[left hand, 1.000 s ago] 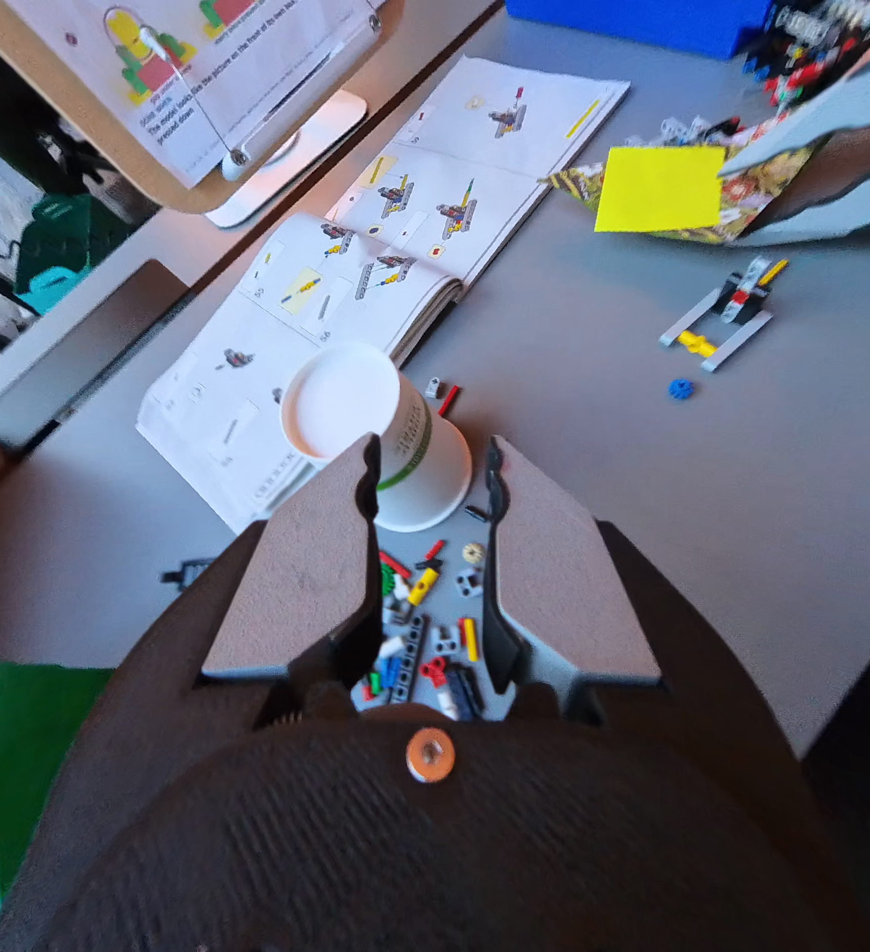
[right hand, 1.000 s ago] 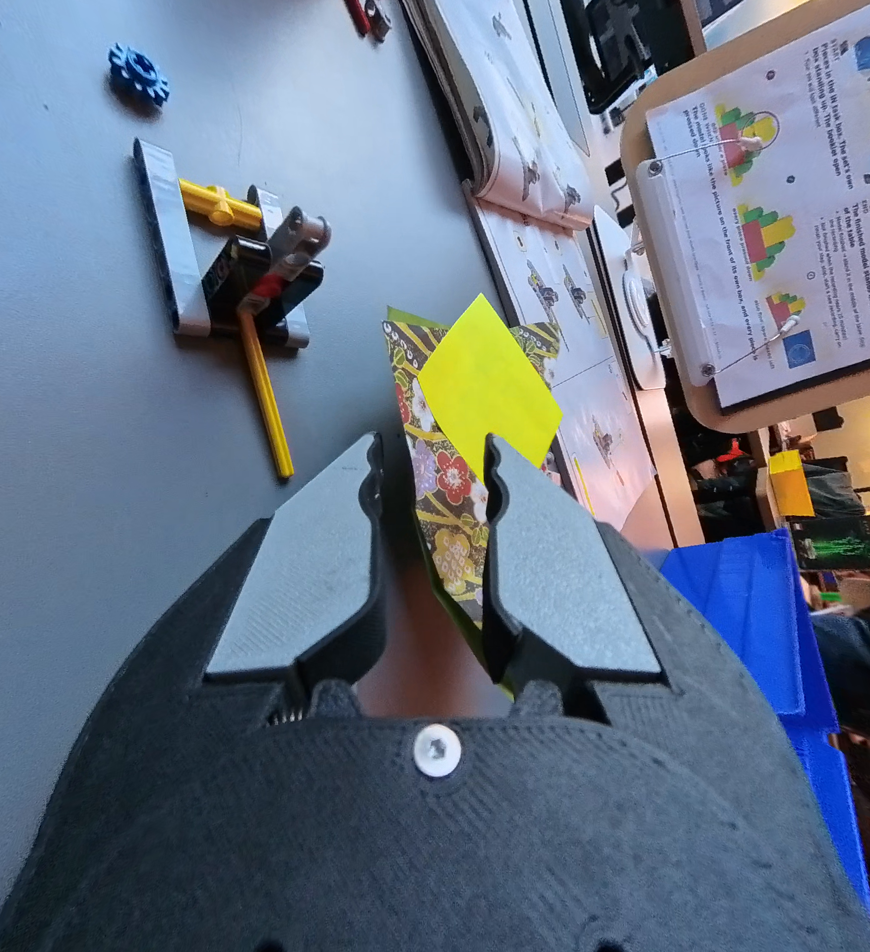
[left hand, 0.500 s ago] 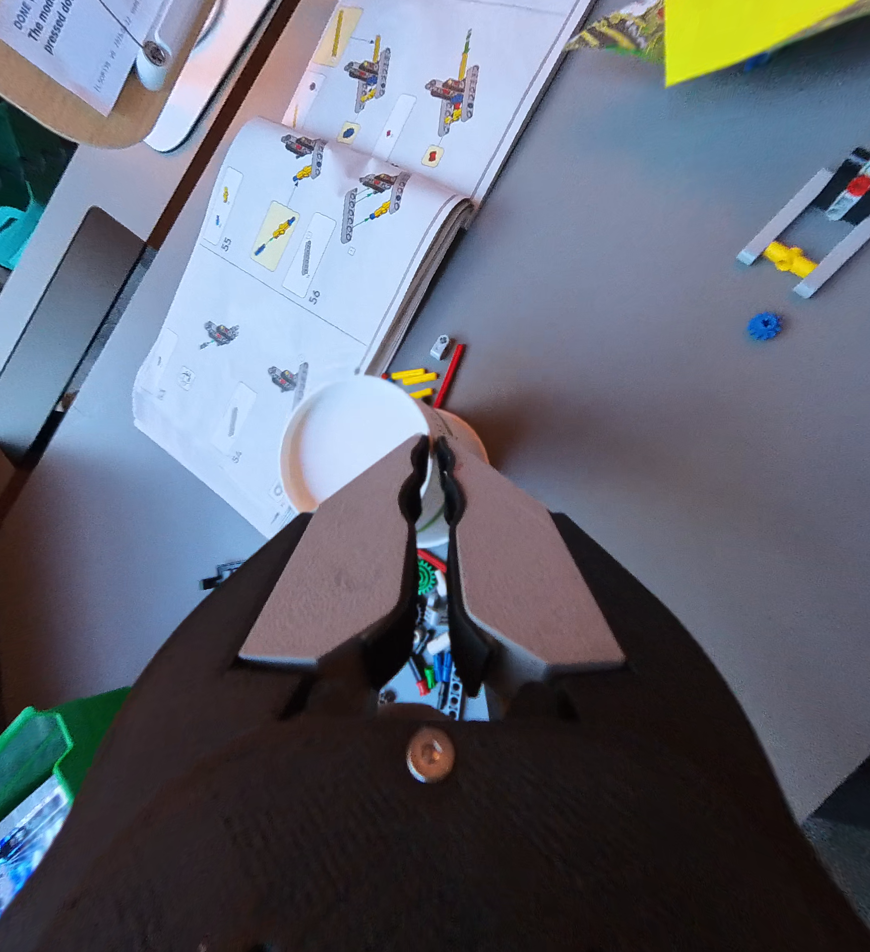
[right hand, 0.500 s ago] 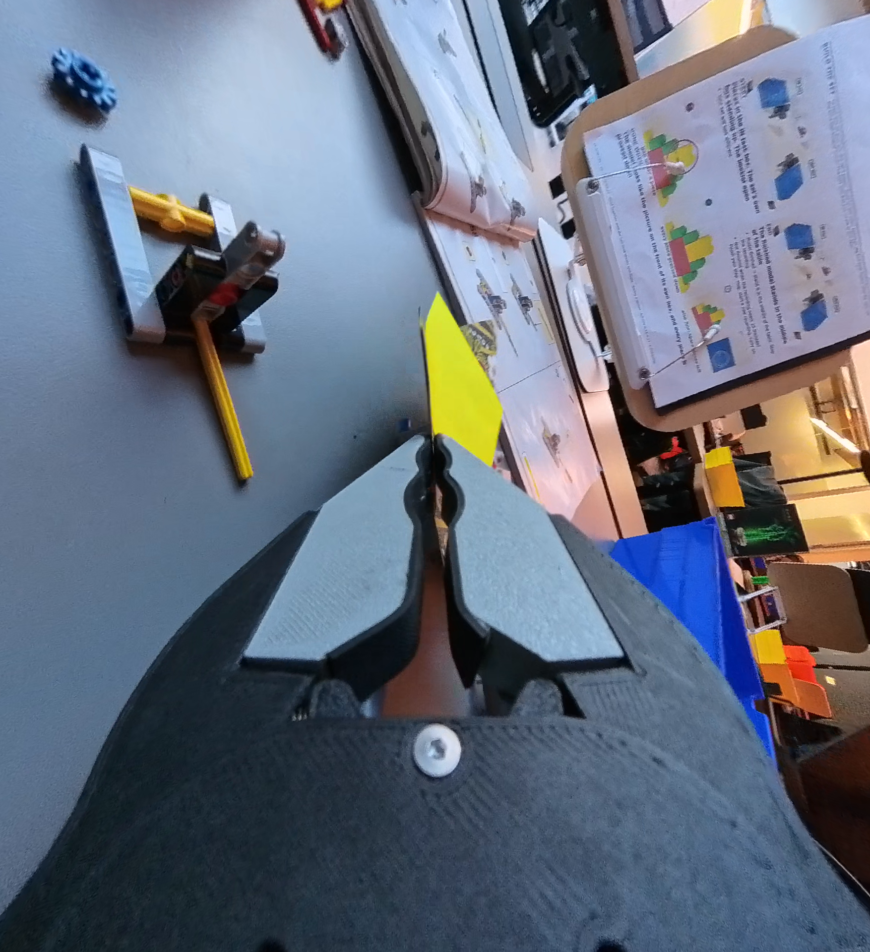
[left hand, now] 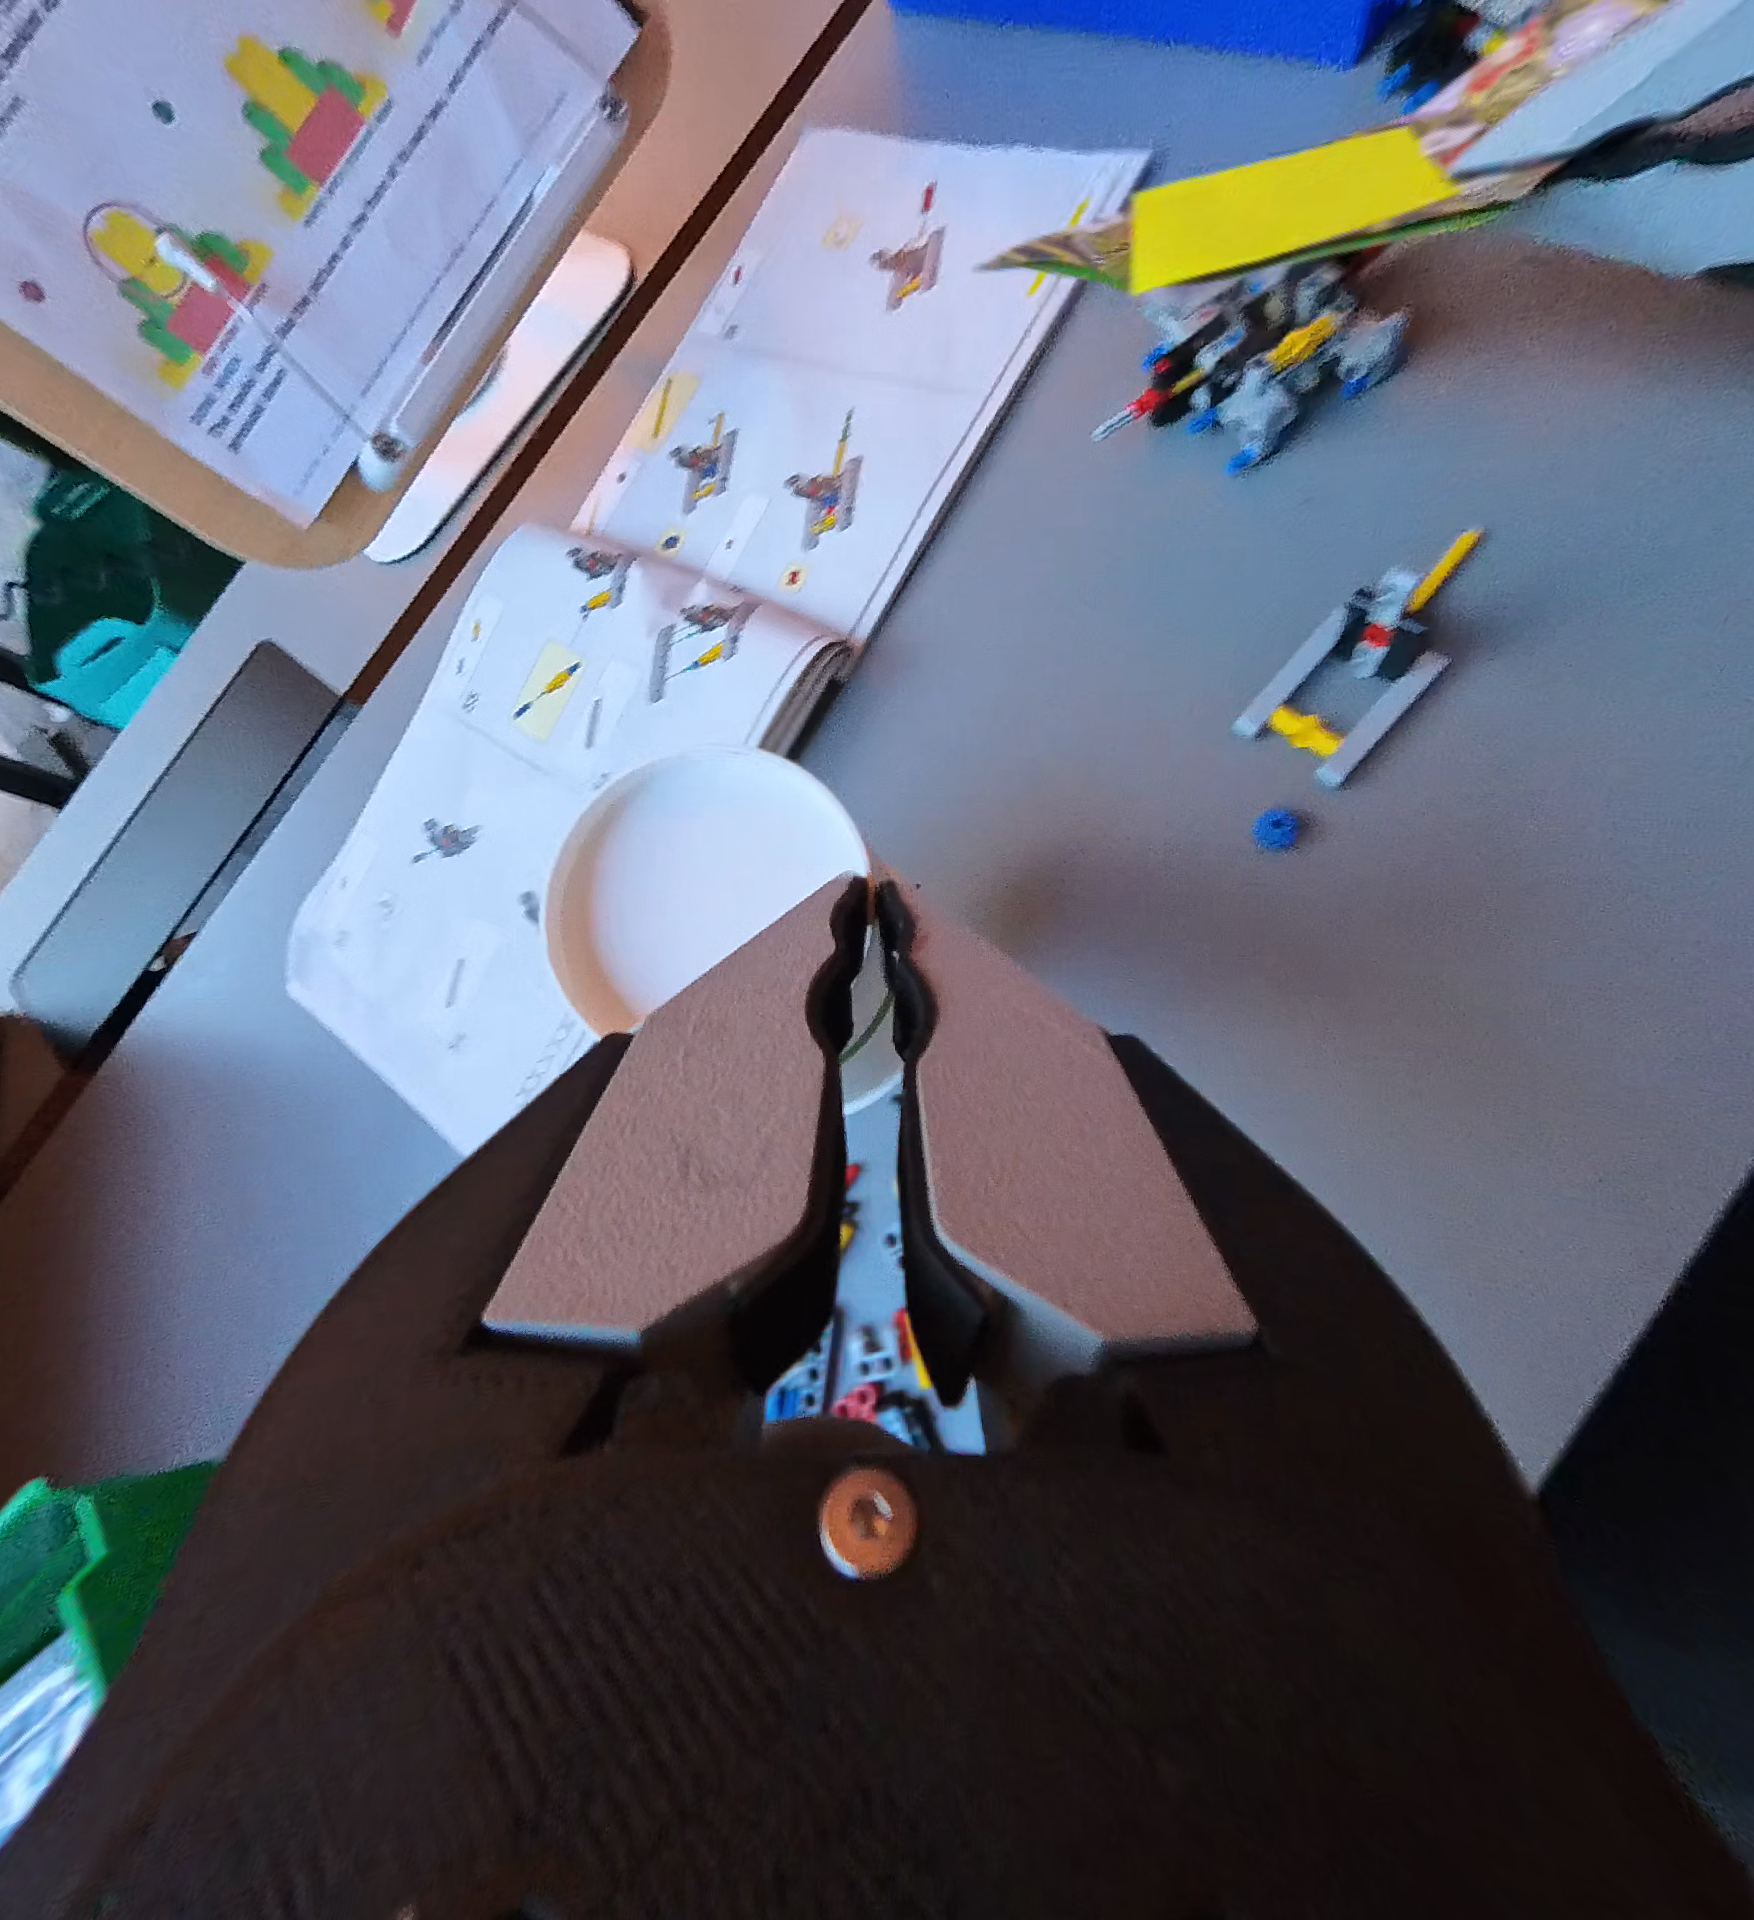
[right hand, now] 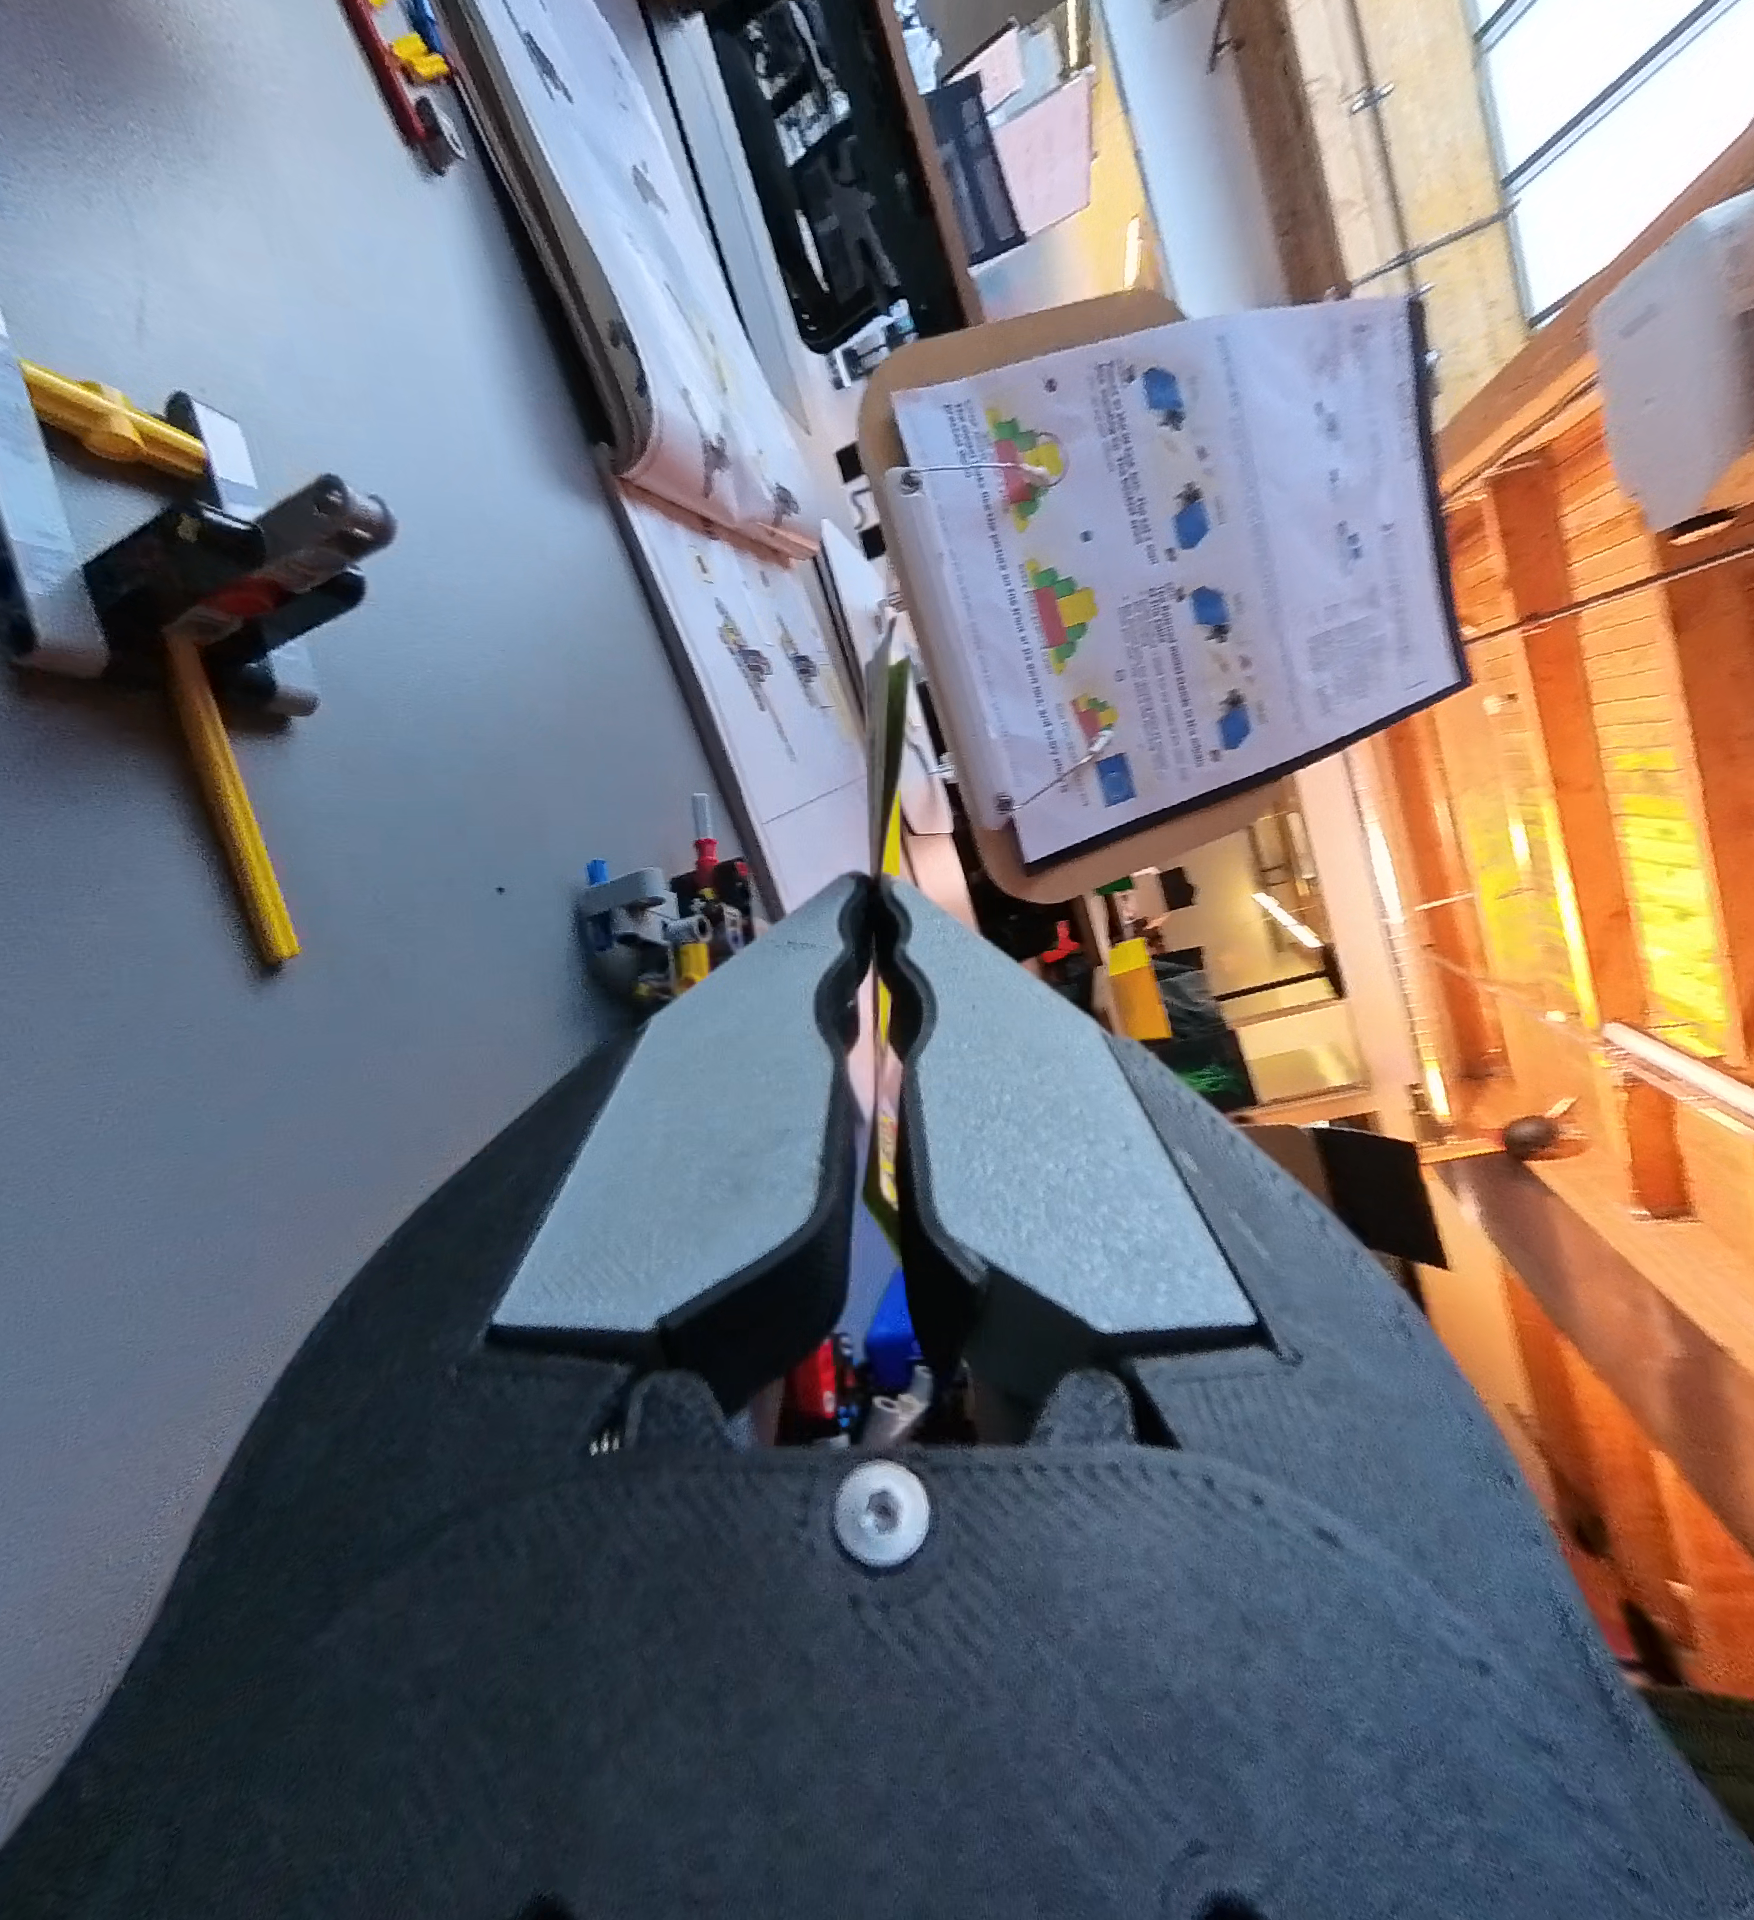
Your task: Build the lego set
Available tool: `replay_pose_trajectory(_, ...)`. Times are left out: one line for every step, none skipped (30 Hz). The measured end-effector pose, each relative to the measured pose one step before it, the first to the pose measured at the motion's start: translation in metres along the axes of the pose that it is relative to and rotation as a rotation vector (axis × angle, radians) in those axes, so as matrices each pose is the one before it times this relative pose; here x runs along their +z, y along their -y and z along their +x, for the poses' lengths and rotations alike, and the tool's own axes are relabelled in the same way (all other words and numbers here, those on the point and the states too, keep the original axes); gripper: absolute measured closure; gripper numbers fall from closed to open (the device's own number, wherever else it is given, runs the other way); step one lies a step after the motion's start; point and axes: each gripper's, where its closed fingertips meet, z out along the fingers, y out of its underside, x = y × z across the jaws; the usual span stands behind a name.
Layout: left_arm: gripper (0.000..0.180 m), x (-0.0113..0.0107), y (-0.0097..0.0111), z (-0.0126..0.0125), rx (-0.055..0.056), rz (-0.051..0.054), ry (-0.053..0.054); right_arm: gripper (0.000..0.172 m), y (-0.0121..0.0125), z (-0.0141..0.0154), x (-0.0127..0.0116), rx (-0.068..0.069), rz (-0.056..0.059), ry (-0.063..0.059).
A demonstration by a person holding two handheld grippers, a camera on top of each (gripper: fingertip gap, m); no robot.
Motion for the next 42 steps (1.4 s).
replay_pose_trajectory(0.180, 0.00026, 0.00116, 0.00726, -0.0064, 0.0129, -0.0093, 0.172, 0.00130, 0.00197, -0.00123, -0.0190, 0.0020, -0.0158)
replay_pose_trajectory(0.180, 0.00068, -0.00038, 0.00603, -0.0011, 0.0057, -0.0031, 0.172, 0.00084, 0.00164, -0.00101, -0.0144, -0.0010, -0.0118)
replay_pose_trajectory(0.180, 0.00084, -0.00089, 0.00574, 0.0032, 0.0030, -0.0032, 0.172, 0.00024, 0.00210, -0.00106, -0.0124, -0.0026, -0.0117)
replay_pose_trajectory(0.180, 0.00083, -0.00110, 0.00537, 0.0042, 0.0028, -0.0043, 0.172, -0.00013, 0.00308, -0.00136, -0.0112, -0.0025, -0.0138)
replay_pose_trajectory(0.180, 0.00069, -0.00146, 0.00492, 0.0014, 0.0018, -0.0071, 0.172, -0.00070, 0.00397, -0.00158, -0.0085, -0.0034, -0.0135)
replay_pose_trajectory(0.180, 0.00057, -0.00147, 0.00413, -0.0014, 0.0008, -0.0064, 0.172, -0.00144, 0.00480, -0.00176, -0.0070, -0.0051, -0.0114)
replay_pose_trajectory(0.180, 0.00058, -0.00146, 0.00308, -0.0008, 0.0007, -0.0037, 0.172, -0.00228, 0.00647, -0.00207, -0.0058, -0.0077, -0.0131)
replay_pose_trajectory(0.180, 0.00052, -0.00153, 0.00231, 0.0022, -0.0002, -0.0008, 0.172, -0.00284, 0.00833, -0.00258, -0.0022, -0.0065, -0.0138)
replay_pose_trajectory(0.180, 0.00074, -0.00158, 0.00169, 0.0031, -0.0011, 0.0024, 0.172, -0.00391, 0.01044, -0.00292, 0.0033, -0.0069, -0.0157)
replay_pose_trajectory(0.180, 0.00087, -0.00113, 0.00132, 0.0044, 0.0003, 0.0034, 0.172, -0.00534, 0.01258, -0.00297, 0.0061, -0.0095, -0.0199)
replay_pose_trajectory(0.180, 0.00095, -0.00084, 0.00166, 0.0050, 0.0027, 0.0011, 0.172, -0.00691, 0.01439, -0.00306, 0.0060, -0.0125, -0.0227)
replay_pose_trajectory(0.180, 0.00102, -0.00036, 0.00164, 0.0031, 0.0054, -0.0015, 0.172, -0.00841, 0.01593, -0.00282, 0.0048, -0.0162, -0.0263)
replay_pose_trajectory(0.180, 0.00112, -0.00011, 0.00178, 0.0002, 0.0066, -0.0049, 0.172, -0.01054, 0.01696, -0.00235, 0.0045, -0.0211, -0.0272)
replay_pose_trajectory(0.180, 0.00122, 0.00013, 0.00174, -0.0030, 0.0075, -0.0062, 0.172, -0.01251, 0.01755, -0.00156, 0.0036, -0.0261, -0.0268)
replay_pose_trajectory(0.180, 0.00144, 0.00015, 0.00162, -0.0035, 0.0083, -0.0068, 0.172, -0.01478, 0.01752, -0.00056, 0.0023, -0.0307, -0.0257)
replay_pose_trajectory(0.180, 0.00148, 0.00001, 0.00158, -0.0038, 0.0067, -0.0071, 0.172, -0.01677, 0.01685, 0.00064, 0.0036, -0.0345, -0.0236)
replay_pose_trajectory(0.180, 0.00166, -0.00026, 0.00109, -0.0049, 0.0041, -0.0043, 0.172, -0.01832, 0.01575, 0.00202, 0.0060, -0.0361, -0.0199)
replay_pose_trajectory(0.180, 0.00174, -0.00032, 0.00062, -0.0040, 0.0031, -0.0022, 0.172, -0.01887, 0.01425, 0.00333, 0.0051, -0.0346, -0.0163)
replay_pose_trajectory(0.180, 0.00164, -0.00021, 0.00054, -0.0029, 0.0034, -0.0015, 0.172, -0.01914, 0.01220, 0.00466, 0.0031, -0.0340, -0.0105)
replay_pose_trajectory(0.180, 0.00158, -0.00014, 0.00050, -0.0022, 0.0034, -0.0018, 0.172, -0.01922, 0.01018, 0.00600, 0.0015, -0.0335, -0.0055)
replay_pose_trajectory(0.180, 0.00157, -0.00008, 0.00042, -0.0020, 0.0030, -0.0019, 0.172, -0.01908, 0.00907, 0.00716, 0.0049, -0.0341, -0.0029)
replay_pose_trajectory(0.180, 0.00145, -0.00022, 0.00004, -0.0021, 0.0022, -0.0015, 0.172, -0.01891, 0.00820, 0.00843, 0.0090, -0.0361, -0.0001)
replay_pose_trajectory(0.180, 0.00139, 0.00014, -0.00050, -0.0033, 0.0043, -0.0004, 0.172, -0.01852, 0.00724, 0.00956, 0.0086, -0.0384, 0.0020)
replay_pose_trajectory(0.180, 0.00098, 0.00062, -0.00066, -0.0050, 0.0059, -0.0009, 0.172, -0.01744, 0.00669, 0.01050, 0.0024, -0.0370, -0.0005)
replay_pose_trajectory(0.180, 0.00103, 0.00048, -0.00112, -0.0055, 0.0038, -0.0001, 0.172, -0.01549, 0.00547, 0.01148, -0.0039, -0.0296, -0.0016)
replay_pose_trajectory(0.180, 0.00093, 0.00037, -0.00143, -0.0046, 0.0025, 0.0005, 0.172, -0.01413, 0.00245, 0.01255, -0.0078, -0.0275, 0.0067)
replay_pose_trajectory(0.180, 0.00111, 0.00050, -0.00164, -0.0040, 0.0015, 0.0001, 0.172, -0.01359, -0.00010, 0.01364, -0.0120, -0.0327, 0.0127)
replay_pose_trajectory(0.180, 0.00126, 0.00055, -0.00164, -0.0039, -0.0006, -0.0002, 0.172, -0.01230, -0.00215, 0.01440, -0.0195, -0.0312, 0.0148)
replay_pose_trajectory(0.180, 0.00125, 0.00061, -0.00159, -0.0022, -0.0018, -0.0007, 0.172, -0.01097, -0.00414, 0.01498, -0.0246, -0.0278, 0.0183)
replay_pose_trajectory(0.180, 0.00119, 0.00099, -0.00134, 0.0005, -0.0008, -0.0020, 0.172, -0.01119, -0.00564, 0.01558, -0.0255, -0.0334, 0.0210)
replay_pose_trajectory(0.180, 0.00097, 0.00137, -0.00088, 0.0025, 0.0013, -0.0042, 0.172, -0.01090, -0.00767, 0.01584, -0.0231, -0.0370, 0.0292)
replay_pose_trajectory(0.180, 0.00060, 0.00186, -0.00068, 0.0016, 0.0042, -0.0050, 0.172, -0.00954, -0.01042, 0.01534, -0.0156, -0.0317, 0.0451)
replay_pose_trajectory(0.180, 0.00061, 0.00198, -0.00087, -0.0013, 0.0053, -0.0046, 0.172, -0.00711, -0.01314, 0.01376, -0.0118, -0.0172, 0.0640)
replay_pose_trajectory(0.180, 0.00041, 0.00188, -0.00118, -0.0033, 0.0037, -0.0032, 0.172, -0.00600, -0.01444, 0.01170, -0.0059, -0.0106, 0.0781)
replay_pose_trajectory(0.180, 0.00025, 0.00128, -0.00126, -0.0023, 0.0005, -0.0019, 0.172, -0.00680, -0.01272, 0.00960, 0.0116, -0.0195, 0.0790)
replay_pose_trajectory(0.180, 0.00013, 0.00087, -0.00165, 0.0016, -0.0014, 0.0012, 0.168, -0.00643, -0.00847, 0.00684, 0.0291, -0.0205, 0.0659)
replay_pose_trajectory(0.180, -0.00007, 0.00085, -0.00171, 0.0045, -0.0012, 0.0034, 0.158, -0.00490, -0.00425, 0.00360, 0.0407, -0.0104, 0.0508)
replay_pose_trajectory(0.180, -0.00024, 0.00102, -0.00136, 0.0050, 0.0000, 0.0021, 0.152, -0.00291, -0.00103, 0.00014, 0.0471, 0.0024, 0.0380)
replay_pose_trajectory(0.180, -0.00040, 0.00132, -0.00076, 0.0050, 0.0022, 0.0001, 0.148, -0.00157, 0.00158, -0.00301, 0.0472, 0.0110, 0.0239)
replay_pose_trajectory(0.180, -0.00049, 0.00212, -0.00015, 0.0055, 0.0061, -0.0012, 0.142, 0.00023, 0.00262, -0.00542, 0.0452, 0.0207, 0.0162)
replay_pose_trajectory(0.180, -0.00047, 0.00264, 0.00005, 0.0049, 0.0086, -0.0017, 0.139, 0.00147, 0.00181, -0.00736, 0.0401, 0.0251, 0.0166)
replay_pose_trajectory(0.180, -0.00032, 0.00283, 0.00075, 0.0036, 0.0097, -0.0039, 0.138, 0.00209, 0.00196, -0.00863, 0.0315, 0.0232, 0.0102)
